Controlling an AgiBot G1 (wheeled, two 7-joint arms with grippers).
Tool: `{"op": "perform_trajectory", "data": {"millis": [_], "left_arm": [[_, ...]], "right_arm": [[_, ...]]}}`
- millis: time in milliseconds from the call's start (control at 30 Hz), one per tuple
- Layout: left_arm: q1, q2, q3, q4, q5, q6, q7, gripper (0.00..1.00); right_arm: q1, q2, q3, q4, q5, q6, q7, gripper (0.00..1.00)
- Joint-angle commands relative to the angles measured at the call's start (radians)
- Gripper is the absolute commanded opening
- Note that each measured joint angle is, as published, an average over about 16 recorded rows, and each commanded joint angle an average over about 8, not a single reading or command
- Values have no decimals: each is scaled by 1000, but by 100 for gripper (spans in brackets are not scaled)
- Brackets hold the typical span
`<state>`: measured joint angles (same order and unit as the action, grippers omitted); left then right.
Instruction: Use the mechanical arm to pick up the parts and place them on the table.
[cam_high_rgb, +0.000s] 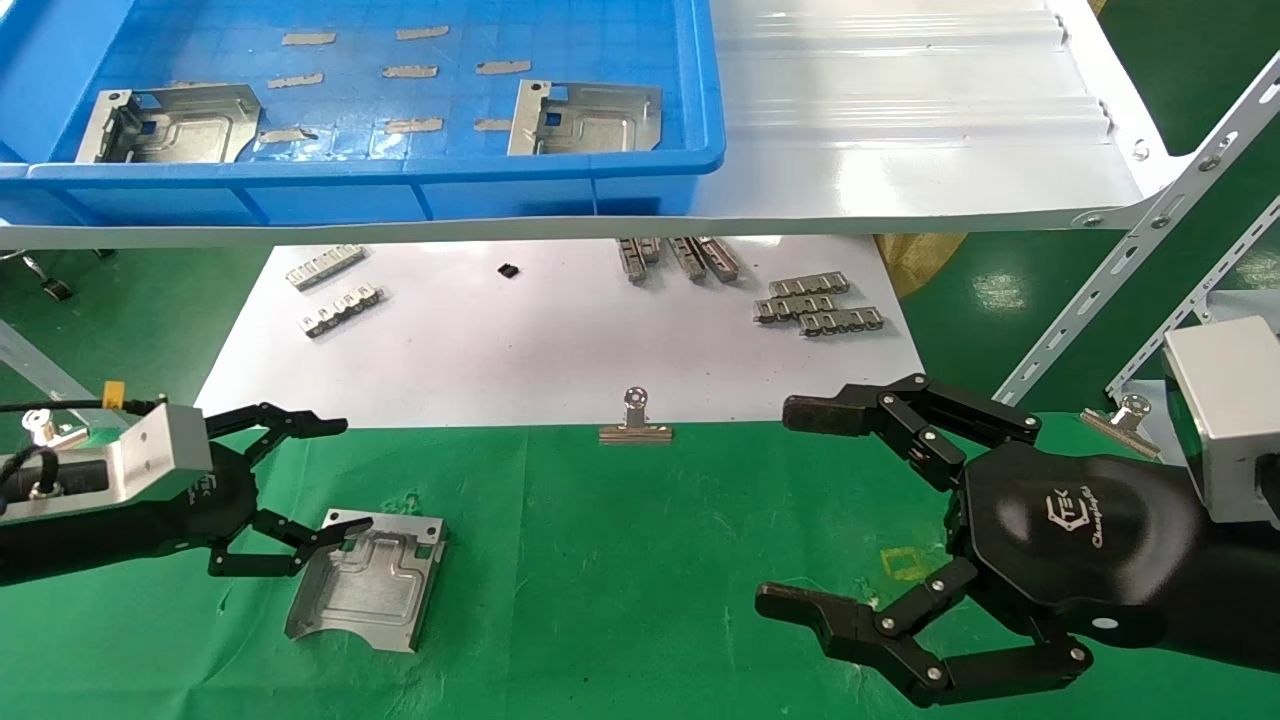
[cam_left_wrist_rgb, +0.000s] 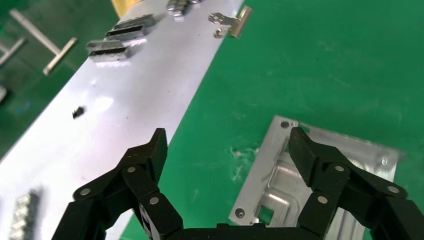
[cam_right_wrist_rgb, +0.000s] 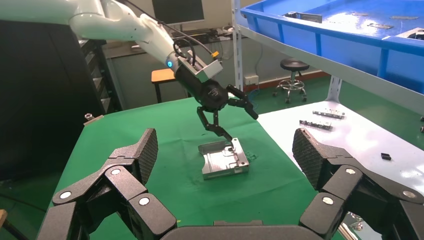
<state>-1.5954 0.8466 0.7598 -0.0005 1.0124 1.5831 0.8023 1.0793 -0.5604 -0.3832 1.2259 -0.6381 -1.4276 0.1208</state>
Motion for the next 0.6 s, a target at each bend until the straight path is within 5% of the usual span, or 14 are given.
{"op": "perform_trajectory", "data": {"millis": [33, 600], "left_arm": [[8, -4, -7, -20, -4, -1, -15, 100], [164, -74, -151, -405, -89, -27, -311, 100]], "right_arm": [[0, 0, 0, 0, 0, 0, 0, 100], [0, 0, 0, 0, 0, 0, 0, 100]]}}
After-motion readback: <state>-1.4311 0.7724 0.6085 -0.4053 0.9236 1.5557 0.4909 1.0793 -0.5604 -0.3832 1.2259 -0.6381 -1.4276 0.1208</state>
